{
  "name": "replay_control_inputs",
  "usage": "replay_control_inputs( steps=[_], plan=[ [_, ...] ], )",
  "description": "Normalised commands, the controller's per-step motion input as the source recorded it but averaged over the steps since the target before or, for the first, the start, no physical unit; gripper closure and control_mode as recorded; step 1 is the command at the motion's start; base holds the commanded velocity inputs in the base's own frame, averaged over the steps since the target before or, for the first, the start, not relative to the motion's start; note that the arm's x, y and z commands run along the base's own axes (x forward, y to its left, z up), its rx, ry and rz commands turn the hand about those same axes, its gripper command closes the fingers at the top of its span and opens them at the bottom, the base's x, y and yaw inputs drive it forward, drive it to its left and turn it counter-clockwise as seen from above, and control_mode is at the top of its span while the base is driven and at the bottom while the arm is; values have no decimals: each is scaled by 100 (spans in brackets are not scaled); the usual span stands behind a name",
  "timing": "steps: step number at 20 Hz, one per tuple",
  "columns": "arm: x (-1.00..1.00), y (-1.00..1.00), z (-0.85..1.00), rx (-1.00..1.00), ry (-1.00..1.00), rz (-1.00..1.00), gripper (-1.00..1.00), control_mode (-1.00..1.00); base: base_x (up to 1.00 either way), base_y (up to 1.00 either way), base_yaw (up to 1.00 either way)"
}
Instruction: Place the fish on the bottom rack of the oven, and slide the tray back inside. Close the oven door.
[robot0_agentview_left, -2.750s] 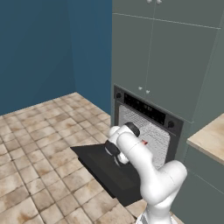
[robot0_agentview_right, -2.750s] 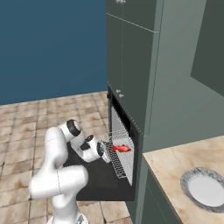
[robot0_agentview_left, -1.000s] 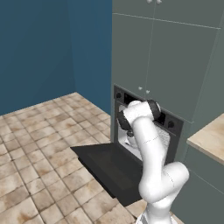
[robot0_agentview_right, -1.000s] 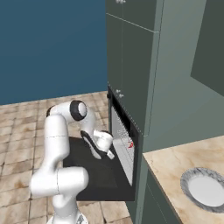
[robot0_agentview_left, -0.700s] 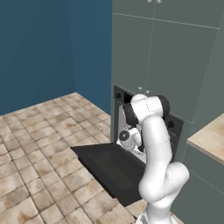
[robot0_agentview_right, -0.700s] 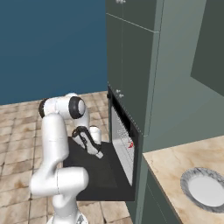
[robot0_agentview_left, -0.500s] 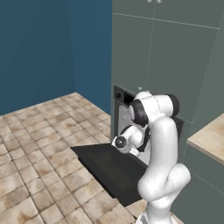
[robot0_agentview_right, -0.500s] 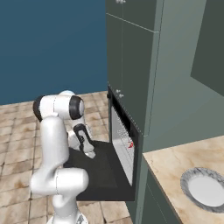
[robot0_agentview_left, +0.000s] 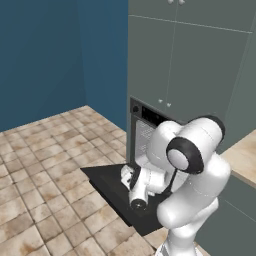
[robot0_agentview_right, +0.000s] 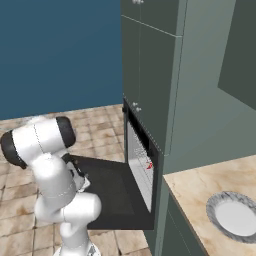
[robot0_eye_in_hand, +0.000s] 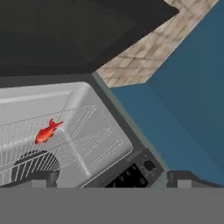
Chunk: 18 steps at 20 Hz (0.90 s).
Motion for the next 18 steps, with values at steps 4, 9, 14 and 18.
replay_control_inputs(
  steps=[4,9,14,18],
  plan=[
    [-16,100,100,0,-45,-5,-100,-100,0,0,0],
    [0,100,100,0,-31,-4,-100,-100,0,0,0],
    [-13,100,90,0,-24,-7,-100,-100,0,0,0],
    [-45,100,16,0,-24,-11,-100,-100,0,0,0]
  ],
)
